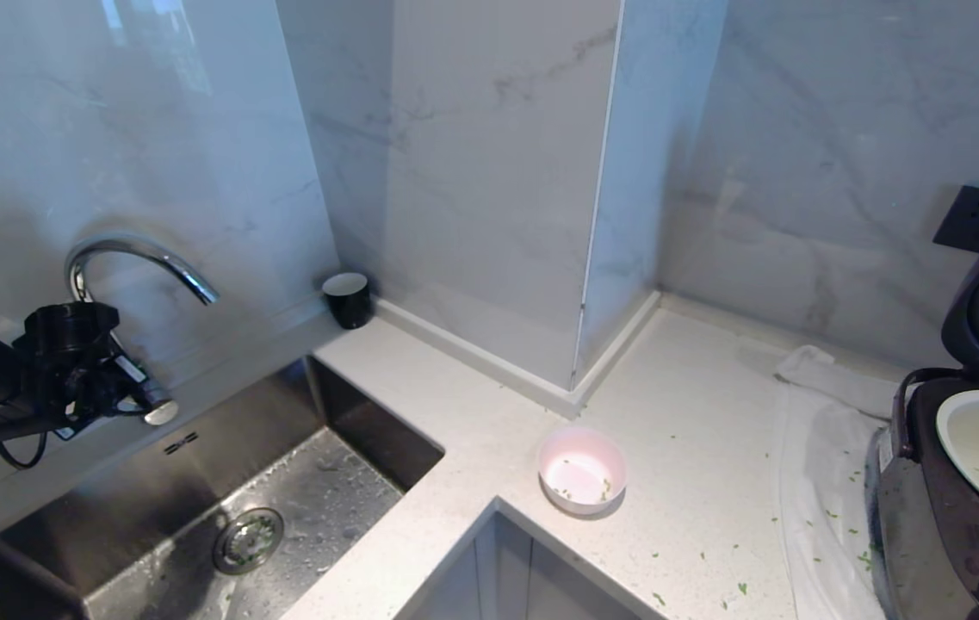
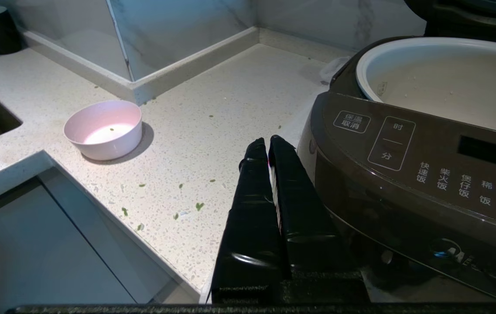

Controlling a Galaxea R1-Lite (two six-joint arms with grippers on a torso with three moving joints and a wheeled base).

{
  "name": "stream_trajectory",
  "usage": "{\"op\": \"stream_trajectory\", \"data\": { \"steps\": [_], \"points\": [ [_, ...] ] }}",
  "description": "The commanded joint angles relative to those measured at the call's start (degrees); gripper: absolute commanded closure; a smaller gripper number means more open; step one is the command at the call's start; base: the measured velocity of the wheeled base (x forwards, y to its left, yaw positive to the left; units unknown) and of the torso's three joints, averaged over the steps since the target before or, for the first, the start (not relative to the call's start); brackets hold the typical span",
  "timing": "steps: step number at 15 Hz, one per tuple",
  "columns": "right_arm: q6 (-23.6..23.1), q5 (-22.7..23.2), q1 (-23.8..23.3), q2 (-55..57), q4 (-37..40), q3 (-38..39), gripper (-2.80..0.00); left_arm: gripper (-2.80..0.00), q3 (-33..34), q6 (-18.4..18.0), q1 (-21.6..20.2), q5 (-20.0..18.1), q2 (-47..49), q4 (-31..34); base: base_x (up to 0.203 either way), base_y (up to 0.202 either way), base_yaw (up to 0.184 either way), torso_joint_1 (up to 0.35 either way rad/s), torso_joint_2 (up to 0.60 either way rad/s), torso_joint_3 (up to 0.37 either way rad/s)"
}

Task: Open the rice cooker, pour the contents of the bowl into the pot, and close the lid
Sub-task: Turn on the tap

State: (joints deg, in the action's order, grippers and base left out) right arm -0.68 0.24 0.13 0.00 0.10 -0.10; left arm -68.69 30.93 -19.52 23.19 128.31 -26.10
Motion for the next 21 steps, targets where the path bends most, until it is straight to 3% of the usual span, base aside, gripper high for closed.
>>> {"op": "stream_trajectory", "data": {
  "steps": [1,12,21],
  "points": [
    [-0.02,0.02,0.04,0.00,-0.01,0.01,0.00,0.00,0.11,0.19,0.09,0.13,-0.16,-0.09,0.000,0.000,0.000,0.000,0.00,0.000],
    [-0.02,0.02,-0.05,0.00,-0.01,0.01,0.00,0.00,2.33,0.19,1.32,0.01,-2.71,-0.36,0.000,0.000,0.000,0.000,0.00,0.000],
    [-0.10,0.02,0.04,0.01,-0.01,0.01,0.00,0.00,-0.31,0.10,0.80,0.36,-0.08,-0.09,0.000,0.000,0.000,0.000,0.00,0.000]
  ]
}}
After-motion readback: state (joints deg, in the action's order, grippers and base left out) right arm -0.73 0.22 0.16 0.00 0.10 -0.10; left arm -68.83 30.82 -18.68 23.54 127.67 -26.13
